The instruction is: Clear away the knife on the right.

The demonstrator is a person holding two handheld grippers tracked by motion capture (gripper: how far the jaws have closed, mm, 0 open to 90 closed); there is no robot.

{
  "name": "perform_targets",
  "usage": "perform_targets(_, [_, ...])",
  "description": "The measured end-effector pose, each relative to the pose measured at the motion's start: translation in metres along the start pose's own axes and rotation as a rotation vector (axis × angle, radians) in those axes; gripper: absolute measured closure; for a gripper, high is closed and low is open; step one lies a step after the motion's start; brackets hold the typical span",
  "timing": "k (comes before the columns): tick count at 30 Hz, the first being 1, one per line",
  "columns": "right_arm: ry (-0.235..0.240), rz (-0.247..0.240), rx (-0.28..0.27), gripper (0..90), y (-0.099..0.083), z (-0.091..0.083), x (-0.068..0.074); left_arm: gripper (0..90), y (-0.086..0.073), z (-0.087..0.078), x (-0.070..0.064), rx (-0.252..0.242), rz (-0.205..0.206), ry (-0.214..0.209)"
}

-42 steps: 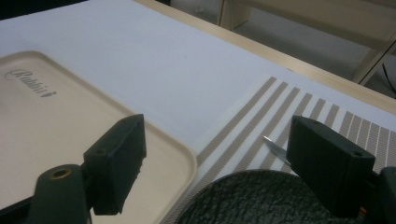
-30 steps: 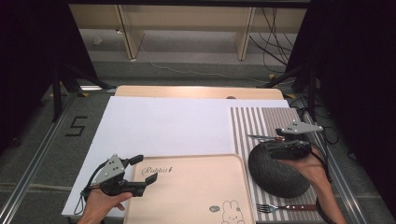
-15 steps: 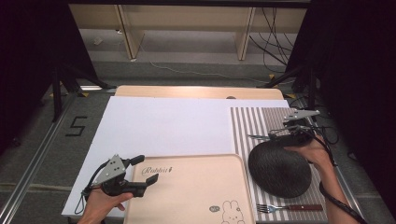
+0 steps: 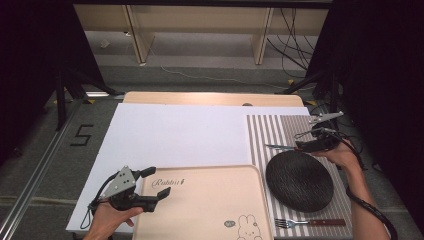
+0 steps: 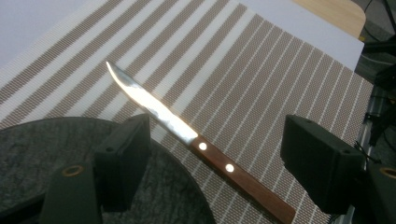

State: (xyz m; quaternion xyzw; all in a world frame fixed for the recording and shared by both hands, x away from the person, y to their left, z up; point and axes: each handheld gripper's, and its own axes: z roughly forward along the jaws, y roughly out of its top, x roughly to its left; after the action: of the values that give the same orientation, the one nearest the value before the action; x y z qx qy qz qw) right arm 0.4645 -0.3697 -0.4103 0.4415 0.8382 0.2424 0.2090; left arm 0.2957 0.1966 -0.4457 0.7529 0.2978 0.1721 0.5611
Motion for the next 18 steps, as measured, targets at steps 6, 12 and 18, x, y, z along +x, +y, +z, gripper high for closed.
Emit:
perform_targets(6, [-0.008, 0.017, 0.055, 25.9, -0.003, 0.007, -0.012, 17.1, 0.000, 0.000, 0.000, -0.001, -0.002, 0.000])
perform_targets(12, [-0.018, -0.011, 0.087, 26.3, -0.007, 0.017, -0.020, 17.1, 0.000, 0.000, 0.001, 0.002, -0.003, -0.001])
perform_targets(18, [-0.018, -0.019, 0.141, 27.5, -0.007, 0.019, -0.026, 17.1, 0.000, 0.001, 0.001, -0.004, -0.009, -0.008])
